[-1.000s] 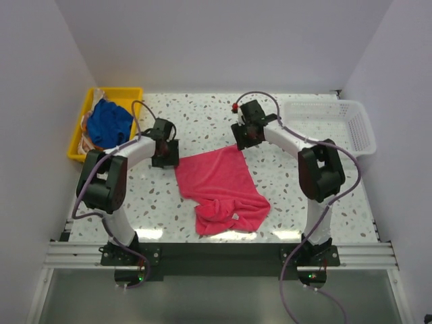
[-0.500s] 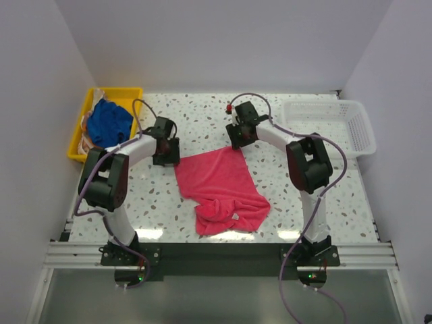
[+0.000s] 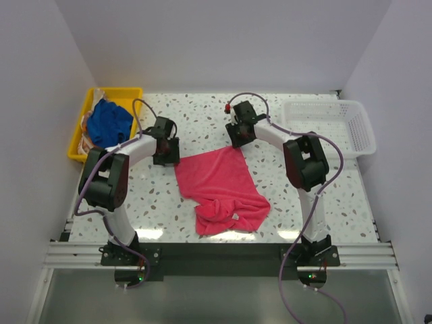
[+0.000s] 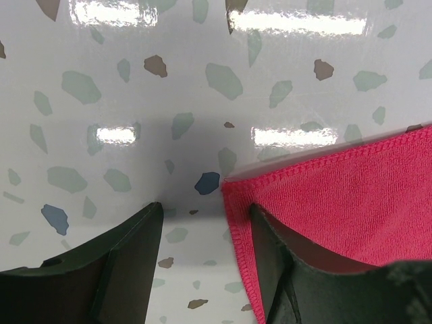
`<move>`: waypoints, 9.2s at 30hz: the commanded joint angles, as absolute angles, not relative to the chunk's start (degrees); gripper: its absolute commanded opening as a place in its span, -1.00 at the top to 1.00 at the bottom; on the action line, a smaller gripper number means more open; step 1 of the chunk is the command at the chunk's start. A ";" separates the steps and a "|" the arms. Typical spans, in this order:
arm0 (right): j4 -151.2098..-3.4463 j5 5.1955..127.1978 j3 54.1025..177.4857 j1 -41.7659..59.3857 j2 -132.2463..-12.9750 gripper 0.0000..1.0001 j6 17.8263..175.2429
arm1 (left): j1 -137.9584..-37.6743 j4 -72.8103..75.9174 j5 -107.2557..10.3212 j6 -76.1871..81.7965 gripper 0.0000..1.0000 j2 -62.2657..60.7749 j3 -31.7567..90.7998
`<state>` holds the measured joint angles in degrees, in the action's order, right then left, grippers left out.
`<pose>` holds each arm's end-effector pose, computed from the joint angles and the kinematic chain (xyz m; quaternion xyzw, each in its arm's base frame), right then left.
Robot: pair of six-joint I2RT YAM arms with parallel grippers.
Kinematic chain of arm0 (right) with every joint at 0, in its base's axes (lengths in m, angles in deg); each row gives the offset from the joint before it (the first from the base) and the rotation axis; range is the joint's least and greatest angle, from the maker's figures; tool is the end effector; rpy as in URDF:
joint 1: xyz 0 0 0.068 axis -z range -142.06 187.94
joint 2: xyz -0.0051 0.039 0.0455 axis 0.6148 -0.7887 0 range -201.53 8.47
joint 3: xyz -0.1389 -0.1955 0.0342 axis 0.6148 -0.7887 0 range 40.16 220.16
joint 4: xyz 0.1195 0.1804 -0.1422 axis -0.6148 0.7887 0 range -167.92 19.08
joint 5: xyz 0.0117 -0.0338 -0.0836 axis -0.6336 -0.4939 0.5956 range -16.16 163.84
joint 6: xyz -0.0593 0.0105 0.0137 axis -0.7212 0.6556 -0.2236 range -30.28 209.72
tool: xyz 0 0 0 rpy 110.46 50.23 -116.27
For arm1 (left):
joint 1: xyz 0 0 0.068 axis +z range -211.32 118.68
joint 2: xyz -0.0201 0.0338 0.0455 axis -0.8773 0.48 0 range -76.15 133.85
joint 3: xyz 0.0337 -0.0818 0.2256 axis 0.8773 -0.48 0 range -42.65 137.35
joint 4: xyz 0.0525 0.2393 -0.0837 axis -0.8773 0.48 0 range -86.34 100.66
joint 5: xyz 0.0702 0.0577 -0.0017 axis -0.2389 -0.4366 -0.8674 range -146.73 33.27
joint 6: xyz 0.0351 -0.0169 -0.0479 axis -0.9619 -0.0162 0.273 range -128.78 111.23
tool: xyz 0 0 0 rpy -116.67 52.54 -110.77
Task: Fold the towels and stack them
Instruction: Flatten out the crumpled towel, then fold the towel
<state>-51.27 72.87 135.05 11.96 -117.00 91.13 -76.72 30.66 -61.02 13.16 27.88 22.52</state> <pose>0.4124 0.2018 0.1296 -0.2064 0.9369 0.0747 0.2721 0.3401 -0.0901 0.1237 -0.0635 0.9752 -0.0322 0.2097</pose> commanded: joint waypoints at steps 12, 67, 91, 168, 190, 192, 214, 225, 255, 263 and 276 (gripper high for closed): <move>-44.35 71.55 136.22 11.57 -120.46 0.88 88.14 | -77.14 29.41 -59.10 14.87 -0.21 27.73 23.01; -46.02 78.86 160.23 16.40 -86.30 1.00 85.68 | -80.74 25.81 -71.85 -10.97 1.00 8.53 65.38; -41.53 72.51 159.95 16.32 -60.34 1.00 85.06 | -85.57 36.61 -66.83 -12.82 1.00 -11.30 72.22; -46.29 70.94 122.44 14.47 -85.49 1.00 89.36 | -69.40 33.18 -55.41 2.48 1.00 12.80 33.56; -52.87 65.23 105.20 13.06 -91.99 1.00 99.65 | -72.48 27.12 -51.80 10.82 1.00 12.00 7.28; -54.19 65.05 104.33 13.06 -92.95 1.00 100.00 | -72.83 26.34 -52.07 11.00 1.00 12.44 6.49; -45.58 68.74 111.27 12.98 -82.33 1.00 98.07 | -75.03 38.55 -59.72 14.77 1.00 0.68 16.42; -53.75 68.65 100.54 12.89 -84.42 1.00 99.74 | -76.96 29.94 -59.72 19.26 1.00 1.19 2.01; -52.35 68.82 103.17 12.89 -83.74 1.00 98.25 | -80.21 31.33 -64.01 21.72 1.00 -2.58 2.34; -51.29 67.78 100.99 12.80 -77.05 1.00 100.26 | -81.35 37.67 -63.85 22.78 1.00 -7.33 3.59; -57.62 66.54 94.30 12.45 -83.54 1.00 102.46 | -83.20 28.10 -58.67 27.35 1.00 -4.97 -8.89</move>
<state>-55.86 63.51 94.31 11.74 -82.20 102.58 -83.60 29.57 -56.74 27.08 -6.61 -7.25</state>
